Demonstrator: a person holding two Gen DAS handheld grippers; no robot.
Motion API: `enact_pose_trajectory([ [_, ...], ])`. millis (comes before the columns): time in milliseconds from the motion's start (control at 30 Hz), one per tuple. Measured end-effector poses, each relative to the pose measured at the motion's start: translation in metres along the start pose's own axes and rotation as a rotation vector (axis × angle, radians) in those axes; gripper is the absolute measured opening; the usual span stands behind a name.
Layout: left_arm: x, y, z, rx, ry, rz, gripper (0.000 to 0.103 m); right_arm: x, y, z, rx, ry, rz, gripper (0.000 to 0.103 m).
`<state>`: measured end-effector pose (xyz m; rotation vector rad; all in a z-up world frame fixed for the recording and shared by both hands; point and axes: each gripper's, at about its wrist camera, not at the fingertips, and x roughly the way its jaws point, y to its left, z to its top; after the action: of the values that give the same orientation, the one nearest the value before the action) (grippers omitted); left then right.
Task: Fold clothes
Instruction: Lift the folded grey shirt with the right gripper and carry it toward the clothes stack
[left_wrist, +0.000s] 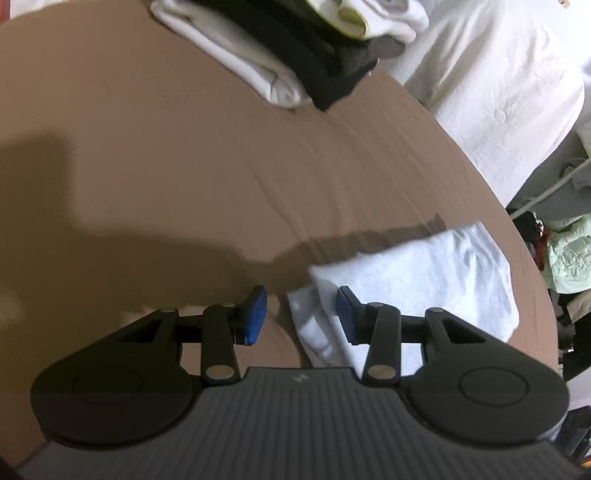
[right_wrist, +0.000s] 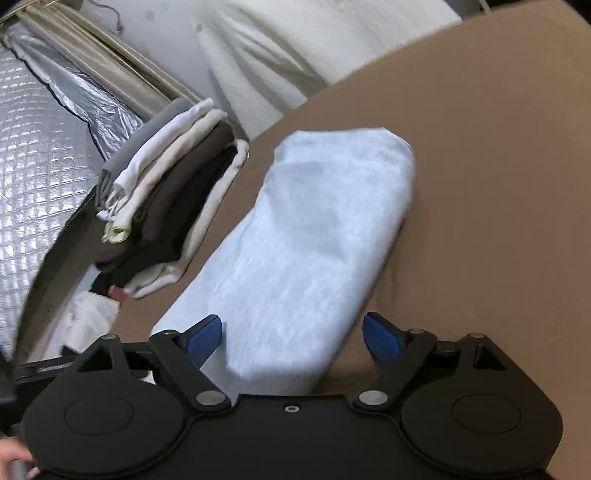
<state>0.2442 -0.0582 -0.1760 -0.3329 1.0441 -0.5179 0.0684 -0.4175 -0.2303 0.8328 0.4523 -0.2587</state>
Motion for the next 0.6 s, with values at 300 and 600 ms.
enact_pose_trajectory([
  [300,-0.001,0.01,0.005,-0.062,-0.007,-0.15,0.039,0.015,0.038,0.022,-0.252,-0.061,-0.104,0.033],
  [600,-0.018,0.028,0.007,-0.132,-0.045,-0.13,0.039,-0.032,0.131,0.04,-0.581,-0.117,-0.036,0.026],
])
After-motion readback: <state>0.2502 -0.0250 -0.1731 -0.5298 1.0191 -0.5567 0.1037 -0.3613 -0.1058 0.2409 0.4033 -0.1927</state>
